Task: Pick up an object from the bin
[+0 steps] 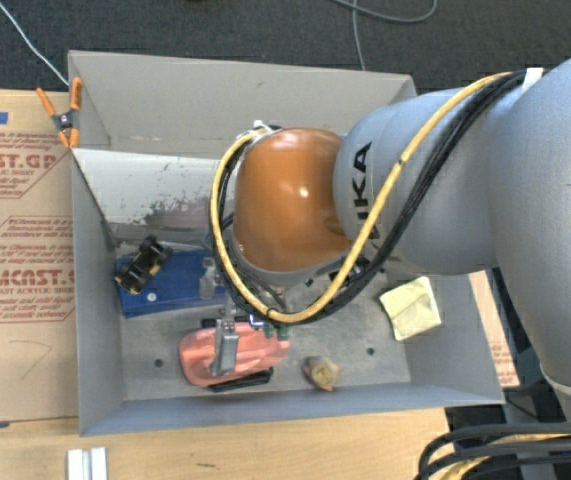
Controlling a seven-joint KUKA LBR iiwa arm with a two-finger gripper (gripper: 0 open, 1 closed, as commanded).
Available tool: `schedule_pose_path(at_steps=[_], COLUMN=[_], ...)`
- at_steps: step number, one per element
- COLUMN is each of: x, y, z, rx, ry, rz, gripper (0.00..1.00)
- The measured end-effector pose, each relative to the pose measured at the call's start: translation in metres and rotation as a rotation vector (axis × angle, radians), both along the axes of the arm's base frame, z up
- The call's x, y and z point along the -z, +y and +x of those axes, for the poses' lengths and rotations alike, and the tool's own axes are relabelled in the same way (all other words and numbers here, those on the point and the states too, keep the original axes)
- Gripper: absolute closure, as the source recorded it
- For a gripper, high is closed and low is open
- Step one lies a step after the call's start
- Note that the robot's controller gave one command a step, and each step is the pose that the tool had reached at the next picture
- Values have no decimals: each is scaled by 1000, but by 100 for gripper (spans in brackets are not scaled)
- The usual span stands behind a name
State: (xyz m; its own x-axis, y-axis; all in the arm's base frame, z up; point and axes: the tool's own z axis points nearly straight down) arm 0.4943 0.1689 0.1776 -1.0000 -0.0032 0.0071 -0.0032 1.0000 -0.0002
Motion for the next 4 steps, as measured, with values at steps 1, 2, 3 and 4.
schedule_pose_path(at_steps=[1, 2, 3, 4], x=[-4, 95, 123, 98], y=[-1, -35, -33, -23], z=[2, -7, -5, -12], rx=[2, -49, 12, 53], ry=[-7, -5, -23, -11], rz=[1, 1, 4, 4], gripper=[0, 0, 100, 100])
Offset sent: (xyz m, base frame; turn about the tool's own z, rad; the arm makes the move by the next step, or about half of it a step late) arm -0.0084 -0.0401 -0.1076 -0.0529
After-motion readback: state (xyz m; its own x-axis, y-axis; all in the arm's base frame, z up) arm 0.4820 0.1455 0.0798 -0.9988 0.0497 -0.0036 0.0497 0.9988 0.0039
